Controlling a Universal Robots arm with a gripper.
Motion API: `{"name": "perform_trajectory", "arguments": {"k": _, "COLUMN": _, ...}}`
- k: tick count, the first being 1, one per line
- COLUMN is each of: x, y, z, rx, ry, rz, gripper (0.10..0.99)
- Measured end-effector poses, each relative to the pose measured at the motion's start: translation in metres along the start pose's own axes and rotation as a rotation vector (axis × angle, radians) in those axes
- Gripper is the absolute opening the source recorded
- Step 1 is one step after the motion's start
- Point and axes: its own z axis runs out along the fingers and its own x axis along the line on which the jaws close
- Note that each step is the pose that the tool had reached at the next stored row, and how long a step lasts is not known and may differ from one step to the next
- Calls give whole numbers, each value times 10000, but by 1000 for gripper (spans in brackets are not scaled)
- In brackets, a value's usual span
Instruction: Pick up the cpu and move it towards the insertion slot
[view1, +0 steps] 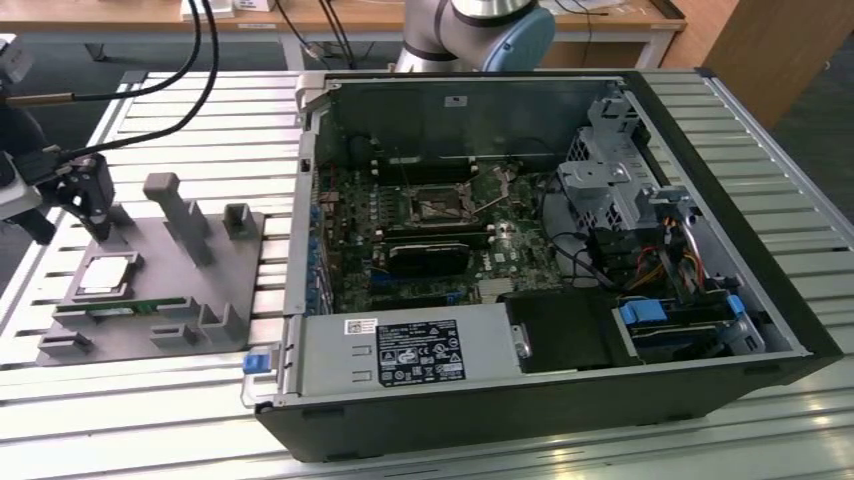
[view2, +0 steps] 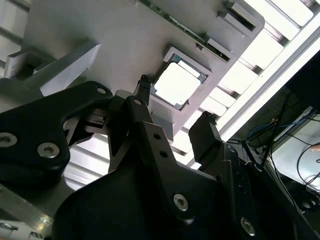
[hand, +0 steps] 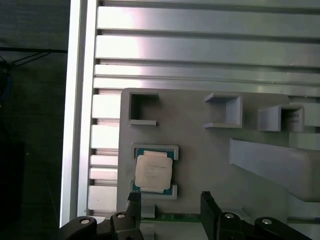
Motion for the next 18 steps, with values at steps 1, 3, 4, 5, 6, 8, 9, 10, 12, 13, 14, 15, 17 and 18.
{"name": "perform_trajectory", "arguments": {"k": 1, "x": 0, "y": -2, "z": 12, "rx": 0, "ry": 0, "rz": 0, "gripper": 588}}
{"name": "perform_trajectory", "arguments": {"k": 3, "x": 1, "y": -5, "z": 41, "rx": 0, "ry": 0, "rz": 0, "gripper": 600}}
{"name": "perform_trajectory", "arguments": {"k": 4, "x": 2, "y": -7, "z": 56, "rx": 0, "ry": 0, "rz": 0, "gripper": 600}}
{"name": "perform_trajectory", "arguments": {"k": 5, "x": 3, "y": -9, "z": 72, "rx": -1, "ry": 0, "rz": 0, "gripper": 663}}
{"name": "perform_trajectory", "arguments": {"k": 6, "x": 3, "y": -11, "z": 90, "rx": 0, "ry": 0, "rz": 0, "gripper": 663}}
{"name": "perform_trajectory", "arguments": {"k": 8, "x": 4, "y": -13, "z": 125, "rx": 1, "ry": 0, "rz": 0, "gripper": 663}}
{"name": "perform_trajectory", "arguments": {"k": 9, "x": 5, "y": -14, "z": 144, "rx": 3, "ry": 0, "rz": 0, "gripper": 663}}
{"name": "perform_trajectory", "arguments": {"k": 10, "x": 5, "y": -15, "z": 162, "rx": 3, "ry": 0, "rz": 0, "gripper": 663}}
{"name": "perform_trajectory", "arguments": {"k": 12, "x": 7, "y": -17, "z": 199, "rx": 5, "ry": 0, "rz": -2, "gripper": 663}}
{"name": "perform_trajectory", "arguments": {"k": 13, "x": 10, "y": -17, "z": 217, "rx": 6, "ry": 1, "rz": -1, "gripper": 663}}
{"name": "perform_trajectory", "arguments": {"k": 14, "x": 14, "y": -18, "z": 235, "rx": 7, "ry": 0, "rz": 0, "gripper": 663}}
{"name": "perform_trajectory", "arguments": {"k": 15, "x": 18, "y": -19, "z": 253, "rx": 7, "ry": 0, "rz": 0, "gripper": 675}}
{"name": "perform_trajectory", "arguments": {"k": 17, "x": 28, "y": -20, "z": 290, "rx": 7, "ry": 0, "rz": 0, "gripper": 733}}
{"name": "perform_trajectory", "arguments": {"k": 18, "x": 33, "y": -21, "z": 308, "rx": 7, "ry": 0, "rz": -1, "gripper": 733}}
